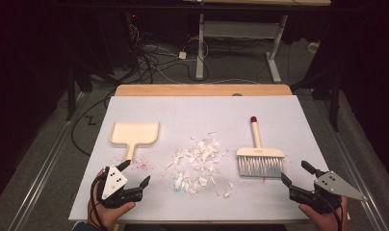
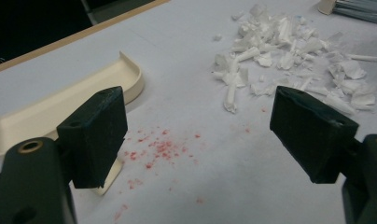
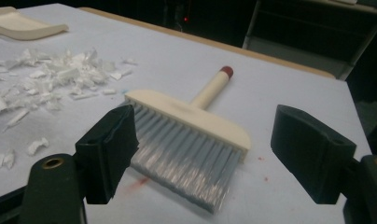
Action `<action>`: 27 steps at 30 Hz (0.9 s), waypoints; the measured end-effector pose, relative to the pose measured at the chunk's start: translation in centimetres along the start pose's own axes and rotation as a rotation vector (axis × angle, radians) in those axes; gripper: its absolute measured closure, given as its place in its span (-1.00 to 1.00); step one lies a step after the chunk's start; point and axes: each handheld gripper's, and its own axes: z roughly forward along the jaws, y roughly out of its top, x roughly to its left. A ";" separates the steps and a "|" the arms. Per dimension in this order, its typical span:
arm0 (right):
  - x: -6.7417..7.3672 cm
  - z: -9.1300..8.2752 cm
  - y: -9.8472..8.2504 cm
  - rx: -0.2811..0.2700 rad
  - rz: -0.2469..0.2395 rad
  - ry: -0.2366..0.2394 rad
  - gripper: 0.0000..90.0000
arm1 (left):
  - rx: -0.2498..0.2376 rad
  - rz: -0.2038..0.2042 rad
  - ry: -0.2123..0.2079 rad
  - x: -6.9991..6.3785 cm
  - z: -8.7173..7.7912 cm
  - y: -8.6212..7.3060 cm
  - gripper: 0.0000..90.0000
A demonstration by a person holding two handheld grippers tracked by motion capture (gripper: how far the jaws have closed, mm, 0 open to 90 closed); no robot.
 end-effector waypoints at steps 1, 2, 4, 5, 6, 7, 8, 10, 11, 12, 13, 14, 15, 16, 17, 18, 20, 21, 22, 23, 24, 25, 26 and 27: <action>-0.1 -0.1 -0.1 0.003 0.000 0.005 -0.47 | 0.000 0.004 -0.004 -0.1 0.2 0.1 -0.59; -0.2 -0.2 -0.1 0.002 -0.001 0.009 -0.47 | 0.003 0.013 -0.010 -0.2 0.3 0.1 -0.59; -0.2 -0.3 -0.1 0.001 0.001 0.004 -0.46 | 0.013 0.028 -0.016 -0.5 0.4 0.1 -0.59; -0.3 -0.5 0.0 0.000 0.008 0.009 -0.45 | 0.015 0.031 -0.023 -0.6 0.5 0.0 -0.59; -0.3 -0.5 0.1 0.003 0.012 0.008 -0.45 | 0.015 0.031 -0.023 -0.6 0.5 0.0 -0.59; -0.2 -0.5 0.1 0.008 0.013 0.006 -0.45 | 0.023 0.029 -0.028 -0.6 0.5 -0.1 -0.59; -0.1 -0.5 0.1 0.011 0.013 0.007 -0.44 | 0.025 0.031 -0.029 -0.5 0.6 -0.1 -0.59; 0.1 -0.4 0.2 0.023 -0.006 0.005 -0.44 | 0.017 0.028 -0.027 -0.4 0.4 -0.2 -0.59; 0.1 -0.3 0.3 0.025 -0.008 0.005 -0.44 | 0.010 0.024 -0.030 -0.3 0.4 -0.2 -0.59; 0.1 -0.3 0.3 0.025 -0.008 0.005 -0.44 | 0.012 0.027 -0.032 -0.3 0.3 -0.2 -0.59; 0.1 -0.2 0.2 0.030 -0.007 0.007 -0.44 | 0.014 0.028 -0.033 -0.3 0.3 -0.2 -0.59; 0.1 0.1 0.2 0.051 -0.008 0.004 -0.44 | 0.017 0.030 -0.035 -0.3 0.3 -0.3 -0.59; 0.1 0.1 0.2 0.061 0.007 -0.001 -0.44 | 0.017 0.034 -0.036 -0.4 0.3 -0.3 -0.59; 0.0 0.3 0.2 0.073 0.016 -0.016 -0.37 | 0.019 0.042 -0.039 -0.5 0.3 -0.3 -0.59; 0.0 0.3 0.2 0.073 0.016 -0.016 -0.37 | 0.019 0.042 -0.039 -0.5 0.3 -0.3 -0.59; -0.2 0.6 0.2 0.094 0.034 -0.029 -0.37 | 0.021 0.045 -0.040 -0.6 0.3 -0.3 -0.59; -0.4 1.1 0.2 0.114 0.033 -0.033 -0.36 | 0.020 0.043 -0.045 -0.5 0.4 -0.2 -0.59; -0.6 1.4 0.3 0.122 0.040 -0.027 -0.36 | 0.020 0.043 -0.045 -0.5 0.4 -0.2 -0.59; -0.7 1.6 0.4 0.127 0.050 -0.023 -0.36 | 0.020 0.044 -0.046 -0.6 0.4 -0.2 -0.59; -0.8 1.9 0.5 0.134 0.059 -0.030 -0.35 | 0.021 0.050 -0.047 -0.6 0.5 -0.2 -0.59; -0.9 2.2 0.7 0.140 0.061 -0.035 -0.35 | 0.022 0.056 -0.048 -0.7 0.5 -0.2 -0.59; -0.9 2.5 0.9 0.140 0.064 -0.035 -0.35 | 0.022 0.061 -0.052 -0.7 0.6 -0.1 -0.59; -0.9 2.8 1.1 0.143 0.059 -0.038 -0.35 | 0.021 0.063 -0.052 -0.8 0.6 -0.1 -0.59; -0.9 3.1 1.3 0.145 0.052 -0.036 -0.35 | 0.019 0.063 -0.055 -0.8 0.6 -0.2 -0.59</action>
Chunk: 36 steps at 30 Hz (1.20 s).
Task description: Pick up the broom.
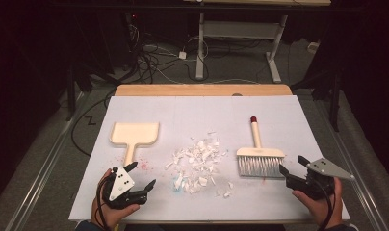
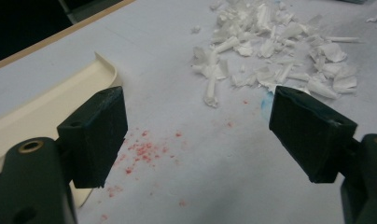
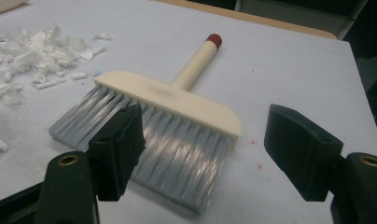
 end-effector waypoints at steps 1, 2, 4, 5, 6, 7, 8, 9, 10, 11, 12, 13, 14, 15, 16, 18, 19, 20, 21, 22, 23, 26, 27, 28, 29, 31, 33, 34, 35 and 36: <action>0.0 0.3 0.4 0.005 -0.009 0.003 -0.35 | 0.000 0.000 0.000 0.0 0.0 0.0 -0.59; 0.0 0.6 0.8 0.006 -0.009 0.001 -0.35 | 0.001 0.002 0.000 0.0 0.0 0.0 -0.59; 0.0 1.0 1.1 0.013 -0.005 0.004 -0.35 | 0.002 0.004 -0.001 0.0 0.1 0.0 -0.59; 0.0 1.4 1.5 0.020 -0.004 0.007 -0.35 | 0.001 0.004 -0.001 0.0 0.1 0.0 -0.59; -0.1 2.1 2.3 0.024 -0.006 0.001 -0.35 | 0.004 0.010 0.001 0.0 0.1 0.0 -0.59; -0.1 2.6 2.8 0.037 -0.014 0.001 -0.35 | 0.004 0.010 0.001 0.0 0.1 0.0 -0.59; -0.1 2.9 3.1 0.046 -0.013 0.000 -0.34 | 0.003 0.009 0.000 0.0 0.1 0.0 -0.58; -0.2 3.6 3.6 0.057 -0.012 -0.004 -0.33 | 0.002 0.009 -0.002 0.0 0.1 0.0 -0.58; -0.2 4.3 4.1 0.086 -0.005 -0.007 -0.30 | 0.004 0.008 -0.001 0.0 0.2 0.0 -0.58; -0.3 4.9 4.5 0.103 0.000 -0.004 -0.29 | 0.004 0.008 -0.001 0.0 0.2 0.0 -0.58; -0.5 5.6 4.9 0.124 0.015 -0.011 -0.25 | 0.000 0.019 0.003 0.0 0.3 0.1 -0.58; -0.7 6.6 5.5 0.153 0.040 -0.018 -0.24 | 0.000 0.019 0.003 0.0 0.3 0.1 -0.58; -0.7 6.6 5.5 0.153 0.040 -0.018 -0.24 | 0.001 0.023 0.006 0.0 0.3 0.1 -0.58; -0.9 8.3 6.4 0.198 0.075 -0.004 -0.18 | 0.006 0.034 0.010 -0.1 0.3 0.1 -0.58; -0.9 9.1 6.7 0.226 0.077 -0.009 -0.16 | 0.006 0.039 0.009 -0.1 0.3 0.1 -0.58; -1.0 11.3 7.2 0.304 0.104 0.013 -0.12 | 0.001 0.029 0.006 -0.1 0.2 0.1 -0.57; -1.0 12.3 7.4 0.337 0.119 0.002 -0.10 | 0.001 0.029 0.006 -0.1 0.2 0.1 -0.57; -0.9 13.6 7.4 0.384 0.116 0.005 -0.10 | -0.004 0.028 0.010 -0.1 0.1 0.1 -0.57; -0.7 14.2 7.5 0.407 0.111 -0.007 -0.09 | 0.000 0.015 0.005 -0.1 0.0 0.0 -0.57; -0.6 14.9 7.5 0.424 0.107 -0.022 -0.06 | 0.000 0.015 0.005 -0.1 0.0 0.0 -0.57; -0.4 15.7 7.7 0.453 0.113 -0.022 -0.05 | -0.006 0.033 0.010 -0.1 -0.1 0.0 -0.57; -0.2 17.0 8.0 0.496 0.139 -0.020 0.09 | -0.003 0.032 0.006 -0.1 -0.1 -0.1 -0.57; -0.2 17.5 8.0 0.520 0.139 -0.027 0.11 | 0.001 0.041 0.007 -0.1 -0.1 -0.2 -0.57; -0.2 17.9 7.9 0.546 0.146 -0.035 0.19 | 0.001 0.041 0.007 -0.1 -0.1 -0.2 -0.57; -0.1 18.3 7.9 0.564 0.146 -0.026 0.19 | -0.001 0.049 0.005 -0.2 -0.2 -0.2 -0.57; 0.0 18.5 8.1 0.576 0.140 -0.036 0.26 | -0.001 0.054 0.004 -0.2 -0.2 -0.2 -0.56; 0.2 18.6 8.2 0.585 0.129 -0.035 0.38 | -0.001 0.067 0.002 -0.4 -0.2 -0.1 -0.56; 0.2 18.6 8.2 0.585 0.129 -0.035 0.38 | -0.001 0.067 0.002 -0.4 -0.2 -0.1 -0.56; 0.2 18.6 8.2 0.582 0.159 -0.041 0.42 | 0.008 0.075 -0.002 -0.6 -0.3 0.0 -0.56; 0.1 18.6 8.2 0.580 0.175 -0.046 0.46 | 0.006 0.079 -0.002 -0.7 -0.3 0.0 -0.56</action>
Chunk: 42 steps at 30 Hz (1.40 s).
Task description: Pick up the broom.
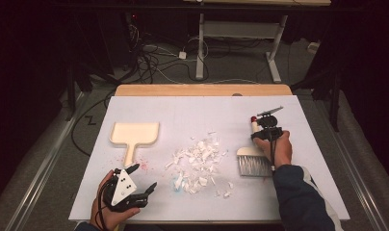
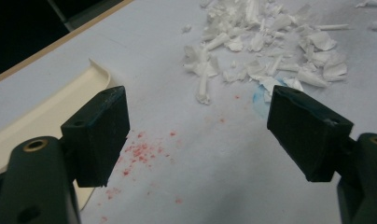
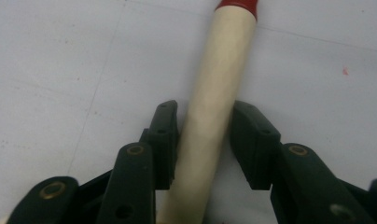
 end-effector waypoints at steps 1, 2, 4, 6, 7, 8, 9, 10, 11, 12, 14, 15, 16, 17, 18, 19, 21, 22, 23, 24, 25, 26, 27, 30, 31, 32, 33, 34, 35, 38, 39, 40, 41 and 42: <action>0.0 0.0 0.0 -0.004 0.007 -0.001 0.51 | -0.002 0.002 -0.001 -0.1 0.0 0.0 -0.56; -0.1 0.0 0.1 -0.005 0.010 -0.005 0.57 | -0.003 0.006 -0.002 -0.1 0.0 0.1 -0.55; -0.1 0.1 0.0 -0.006 0.005 -0.005 0.58 | 0.002 0.015 -0.001 -0.2 0.0 0.1 -0.55; -0.2 0.0 0.0 -0.006 0.015 0.003 0.59 | 0.004 0.016 -0.001 -0.2 0.1 0.1 -0.55; -0.2 0.0 0.0 -0.008 0.016 0.006 0.59 | 0.003 0.011 -0.003 -0.1 0.1 0.1 -0.55; -0.2 0.0 0.0 -0.010 0.011 0.000 0.59 | 0.000 0.007 -0.004 -0.1 0.1 0.1 -0.55; -0.1 0.0 -0.1 -0.018 0.006 -0.004 0.59 | 0.000 0.007 -0.004 -0.1 0.1 0.1 -0.55; -0.2 0.0 -0.3 -0.036 0.013 0.001 0.59 | -0.001 0.005 -0.003 -0.1 0.1 0.1 -0.55; -0.2 0.0 -0.3 -0.036 0.013 0.001 0.59 | -0.001 0.003 -0.003 -0.1 0.0 0.1 -0.55; -0.6 -0.1 -0.7 -0.085 0.046 0.014 0.59 | 0.000 0.003 -0.005 -0.1 0.0 0.1 -0.55; -0.9 -0.4 -1.1 -0.136 0.050 0.016 0.59 | -0.004 0.003 -0.010 -0.1 -0.1 0.1 -0.55; -1.0 -0.6 -1.3 -0.157 0.048 0.023 0.59 | -0.006 0.000 -0.010 -0.1 -0.1 0.1 -0.55; -1.2 -0.9 -1.5 -0.171 0.044 0.033 0.59 | -0.006 0.000 -0.010 -0.1 -0.1 0.1 -0.55; -1.3 -1.3 -1.8 -0.198 0.044 0.032 0.59 | -0.002 -0.003 -0.009 -0.1 -0.1 0.0 -0.55; -1.4 -1.6 -1.9 -0.213 0.046 0.038 0.59 | -0.002 -0.003 -0.009 -0.1 -0.1 0.0 -0.55; -1.5 -2.2 -2.2 -0.238 0.051 0.053 0.59 | 0.000 -0.008 -0.010 -0.1 -0.1 0.0 -0.55; -1.7 -3.0 -2.5 -0.277 0.039 0.048 0.59 | -0.008 -0.009 -0.016 -0.2 -0.2 0.0 -0.55; -1.7 -3.5 -2.7 -0.299 0.031 0.052 0.59 | -0.014 -0.010 -0.015 -0.2 -0.3 0.1 -0.55; -1.7 -4.3 -3.0 -0.334 0.028 0.058 0.59 | -0.015 -0.012 -0.014 -0.3 -0.4 0.2 -0.55; -1.7 -4.7 -3.2 -0.347 0.025 0.065 0.59 | -0.015 -0.012 -0.014 -0.3 -0.4 0.2 -0.55; -1.7 -4.7 -3.2 -0.347 0.025 0.065 0.59 | -0.016 -0.017 -0.014 -0.4 -0.4 0.2 -0.55; -1.5 -6.1 -3.9 -0.403 0.002 0.061 0.59 | -0.024 -0.033 -0.019 -0.5 -0.4 0.5 -0.55; -1.5 -6.6 -4.3 -0.417 -0.011 0.063 0.59 | -0.031 -0.025 -0.016 -0.5 -0.4 0.7 -0.55; -1.2 -8.1 -5.4 -0.466 -0.036 0.073 0.59 | -0.045 -0.035 -0.033 -0.9 -0.3 1.4 -0.56; -1.2 -8.4 -5.7 -0.479 -0.043 0.078 0.59 | -0.044 -0.046 -0.050 -1.2 -0.2 1.6 -0.56; -1.1 -8.8 -6.1 -0.494 -0.042 0.086 0.59 | -0.044 -0.046 -0.050 -1.2 -0.2 1.6 -0.56; -0.9 -9.1 -6.4 -0.500 -0.058 0.096 0.59 | -0.063 -0.067 -0.077 -1.8 -0.1 2.5 -0.56; -0.8 -9.6 -6.9 -0.517 -0.063 0.109 0.59 | -0.072 -0.078 -0.093 -2.0 0.0 2.8 -0.57; -0.8 -9.8 -7.1 -0.528 -0.062 0.117 0.59 | -0.080 -0.090 -0.109 -2.2 0.2 3.4 -0.57; -0.6 -10.9 -7.6 -0.561 -0.084 0.131 0.59 | -0.108 -0.096 -0.171 -3.5 1.0 5.6 -0.57; -0.5 -11.3 -7.7 -0.562 -0.091 0.136 0.59 | -0.116 -0.092 -0.188 -4.1 1.4 6.6 -0.56; -0.4 -11.7 -7.7 -0.566 -0.092 0.145 0.59 | -0.116 -0.092 -0.188 -4.1 1.4 6.6 -0.55; -0.3 -12.3 -7.9 -0.589 -0.083 0.156 0.59 | -0.132 -0.089 -0.218 -5.0 2.0 7.9 -0.55; -0.2 -12.6 -7.9 -0.592 -0.095 0.164 0.59 | -0.139 -0.085 -0.242 -5.6 2.5 8.9 -0.54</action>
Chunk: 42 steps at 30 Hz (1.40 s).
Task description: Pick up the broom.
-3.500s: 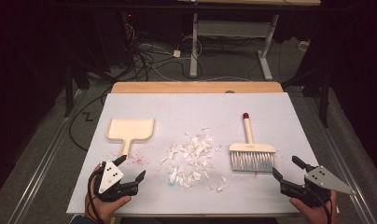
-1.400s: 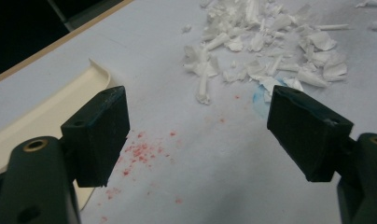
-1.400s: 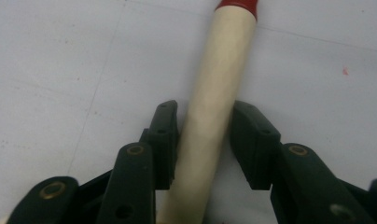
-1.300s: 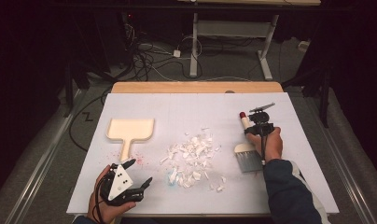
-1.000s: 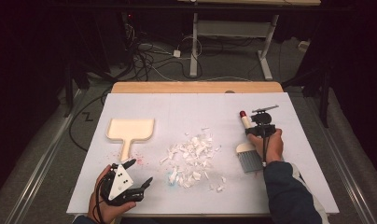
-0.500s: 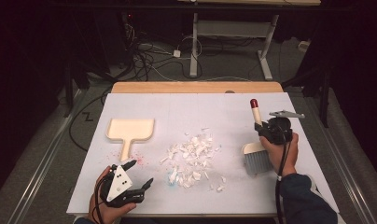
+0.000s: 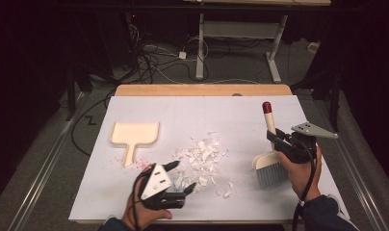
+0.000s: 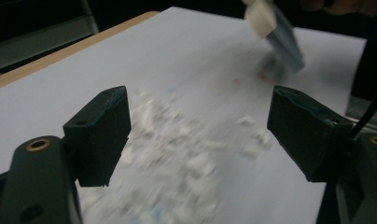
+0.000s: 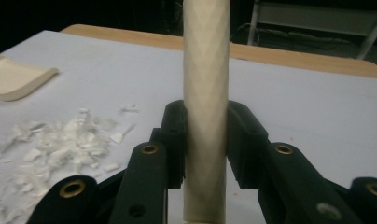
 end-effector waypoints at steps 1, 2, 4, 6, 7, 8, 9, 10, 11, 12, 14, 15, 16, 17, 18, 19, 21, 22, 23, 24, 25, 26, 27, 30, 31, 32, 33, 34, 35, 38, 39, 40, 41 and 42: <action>0.2 -0.2 0.1 -0.002 -0.007 0.003 0.59 | -0.009 0.003 -0.050 -1.0 1.6 1.6 -0.54; 0.5 -0.5 0.2 -0.022 -0.005 0.003 0.59 | -0.017 0.010 -0.076 -1.6 2.4 2.4 -0.53; 1.2 -0.8 0.4 -0.027 -0.021 0.025 0.59 | -0.023 0.013 -0.101 -2.3 3.6 3.4 -0.49; 1.9 -0.9 0.5 -0.039 -0.031 0.042 0.59 | -0.025 -0.002 -0.134 -3.2 5.3 4.7 -0.47; 2.3 -1.0 0.6 -0.038 -0.040 0.049 0.59 | -0.034 -0.016 -0.173 -3.9 6.8 5.5 -0.46; 2.5 -1.0 0.6 -0.046 -0.041 0.050 0.59 | -0.034 -0.016 -0.173 -3.9 6.8 5.5 -0.45; 2.9 -1.1 0.5 -0.053 -0.040 0.062 0.59 | -0.026 -0.039 -0.190 -4.5 8.5 6.0 -0.45; 3.3 -1.1 0.5 -0.051 -0.047 0.073 0.59 | -0.026 -0.039 -0.190 -4.5 8.5 6.0 -0.43; 3.6 -1.2 0.5 -0.054 -0.049 0.078 0.59 | -0.019 -0.064 -0.208 -4.8 9.8 6.1 -0.42; 4.1 -1.3 0.5 -0.061 -0.056 0.085 0.59 | -0.011 -0.071 -0.214 -5.0 10.4 6.1 -0.40; 4.9 -1.4 0.5 -0.068 -0.082 0.094 0.59 | -0.001 -0.080 -0.223 -5.2 11.3 6.0 -0.36; 5.2 -1.5 0.5 -0.074 -0.085 0.098 0.59 | 0.005 -0.090 -0.220 -5.3 11.7 5.9 -0.34; 5.2 -1.5 0.5 -0.074 -0.085 0.098 0.59 | 0.005 -0.090 -0.220 -5.3 11.7 5.9 -0.30; 6.0 -1.7 0.5 -0.080 -0.104 0.117 0.59 | 0.011 -0.112 -0.228 -5.2 12.3 5.6 -0.23; 6.0 -1.7 0.5 -0.080 -0.104 0.117 0.59 | 0.011 -0.112 -0.228 -5.2 12.3 5.6 -0.20; 6.3 -1.8 0.5 -0.085 -0.105 0.120 0.59 | 0.009 -0.122 -0.232 -5.1 12.5 5.4 -0.20; 6.9 -2.1 0.4 -0.097 -0.113 0.133 0.59 | 0.006 -0.132 -0.250 -4.8 12.5 5.1 0.02; 7.6 -2.3 0.5 -0.104 -0.111 0.131 0.58 | -0.014 -0.140 -0.271 -4.2 12.1 4.9 0.20; 7.6 -2.3 0.5 -0.104 -0.111 0.131 0.58 | -0.014 -0.140 -0.271 -4.2 12.1 4.9 0.21; 7.9 -2.4 0.5 -0.112 -0.121 0.129 0.59 | -0.023 -0.145 -0.285 -3.8 11.8 4.8 0.21; 8.2 -2.5 0.5 -0.125 -0.131 0.129 0.58 | -0.032 -0.142 -0.287 -3.7 11.5 4.8 0.23; 8.4 -2.9 0.7 -0.141 -0.128 0.144 0.58 | -0.034 -0.130 -0.275 -3.5 10.9 4.7 0.26; 8.4 -2.9 0.7 -0.141 -0.128 0.144 0.58 | -0.034 -0.130 -0.275 -3.5 10.9 4.7 0.28; 8.7 -3.5 0.7 -0.158 -0.124 0.170 0.57 | -0.021 -0.133 -0.283 -2.9 10.1 4.5 0.34; 8.8 -3.6 0.7 -0.159 -0.136 0.184 0.57 | -0.017 -0.131 -0.285 -2.6 9.8 4.3 0.34; 8.8 -3.8 0.7 -0.159 -0.143 0.198 0.57 | -0.010 -0.128 -0.284 -2.4 9.5 4.2 0.37; 8.9 -3.9 0.6 -0.157 -0.145 0.215 0.56 | 0.000 -0.124 -0.283 -2.1 9.2 4.0 0.39; 9.0 -4.1 0.5 -0.152 -0.150 0.244 0.55 | 0.004 -0.124 -0.279 -1.5 8.7 3.7 0.44; 9.0 -4.1 0.5 -0.151 -0.156 0.253 0.54 | 0.011 -0.110 -0.274 -1.4 8.5 3.7 0.44; 9.1 -4.1 0.4 -0.149 -0.165 0.274 0.53 | 0.022 -0.088 -0.272 -1.3 7.9 3.6 0.44; 9.3 -4.2 0.4 -0.150 -0.167 0.280 0.53 | 0.022 -0.088 -0.272 -1.3 7.9 3.6 0.44; 9.3 -4.2 0.4 -0.150 -0.167 0.280 0.53 | 0.026 -0.083 -0.274 -1.1 7.8 3.6 0.44; 9.4 -4.2 0.5 -0.145 -0.191 0.290 0.51 | 0.028 -0.077 -0.281 -0.9 7.6 3.6 0.44; 9.4 -4.2 0.5 -0.144 -0.195 0.300 0.48 | 0.031 -0.070 -0.288 -0.7 7.4 3.6 0.44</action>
